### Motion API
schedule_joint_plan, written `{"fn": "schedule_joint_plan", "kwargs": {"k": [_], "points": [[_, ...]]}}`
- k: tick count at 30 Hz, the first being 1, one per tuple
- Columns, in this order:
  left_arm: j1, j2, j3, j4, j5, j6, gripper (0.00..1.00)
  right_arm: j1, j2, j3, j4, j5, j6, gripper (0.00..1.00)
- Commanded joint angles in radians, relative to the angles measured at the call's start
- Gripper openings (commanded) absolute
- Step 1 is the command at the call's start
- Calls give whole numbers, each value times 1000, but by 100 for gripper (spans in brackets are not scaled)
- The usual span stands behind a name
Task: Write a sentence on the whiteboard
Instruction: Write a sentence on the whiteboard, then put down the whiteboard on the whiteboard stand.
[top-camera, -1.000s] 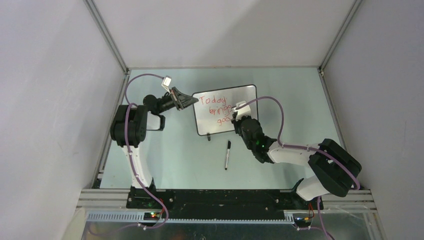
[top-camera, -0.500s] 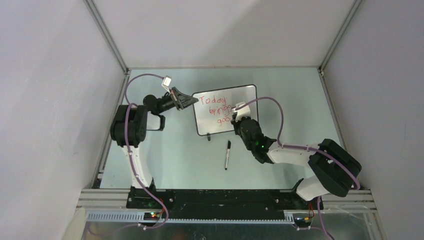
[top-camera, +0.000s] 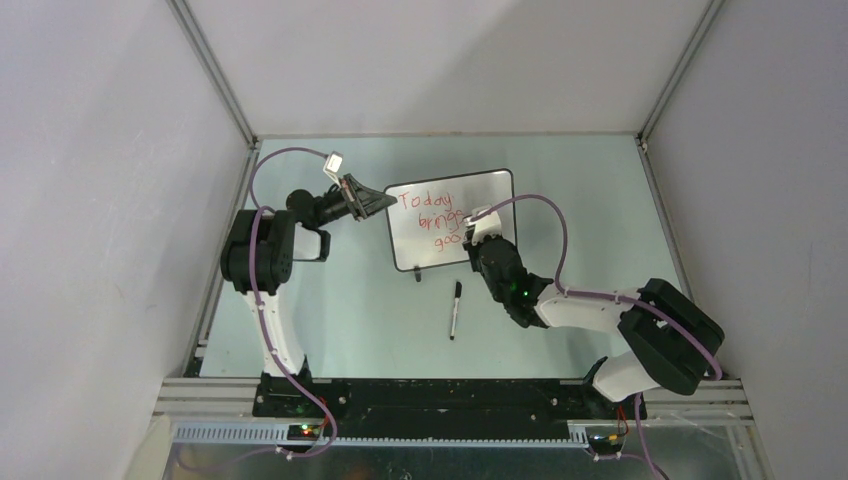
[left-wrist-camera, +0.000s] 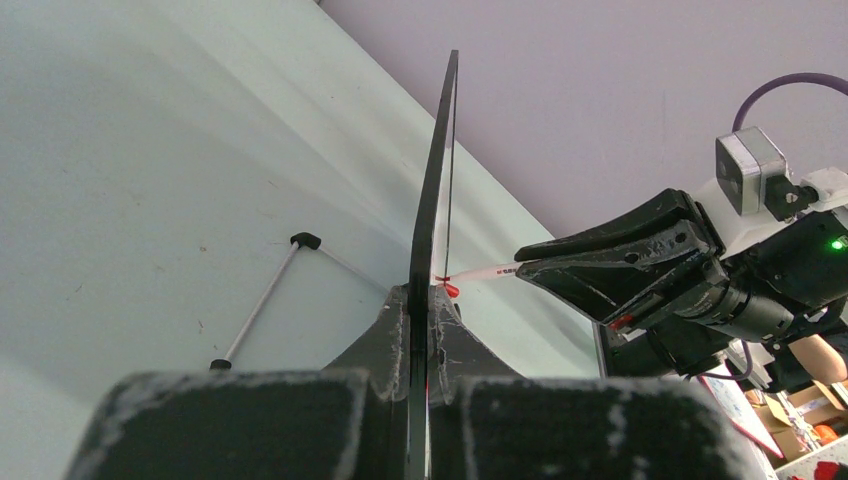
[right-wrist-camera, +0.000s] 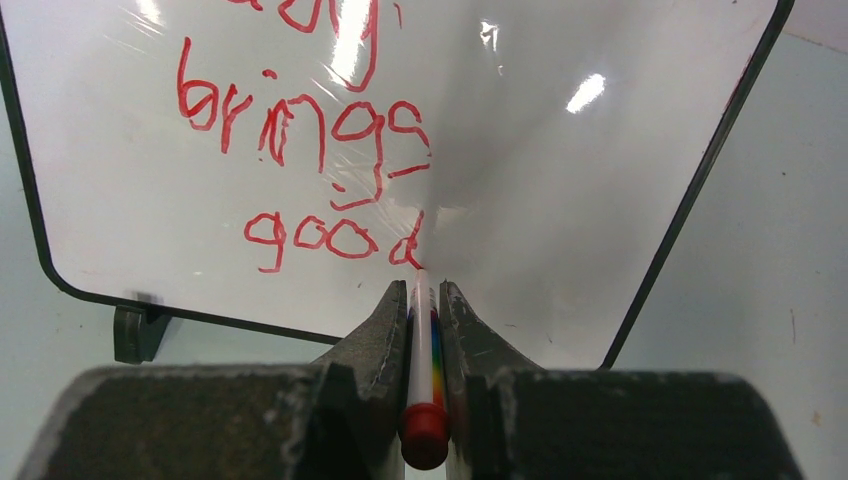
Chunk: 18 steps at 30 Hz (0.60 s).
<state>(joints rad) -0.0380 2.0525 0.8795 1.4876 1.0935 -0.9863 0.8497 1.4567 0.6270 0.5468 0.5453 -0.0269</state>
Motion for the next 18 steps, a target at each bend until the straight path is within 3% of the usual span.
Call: {"fn": "schedule_joint_plan", "kwargs": {"k": [1, 8, 18], "points": [[8, -20, -2, 49, 5, 29, 0, 0, -34, 2, -21, 42, 9, 0], [8, -24, -6, 48, 5, 35, 2, 2, -190, -35, -30, -48, 32, 0], [10, -41, -21, 49, 7, 46, 33, 6, -337, -52, -130, -65, 90, 0]]}}
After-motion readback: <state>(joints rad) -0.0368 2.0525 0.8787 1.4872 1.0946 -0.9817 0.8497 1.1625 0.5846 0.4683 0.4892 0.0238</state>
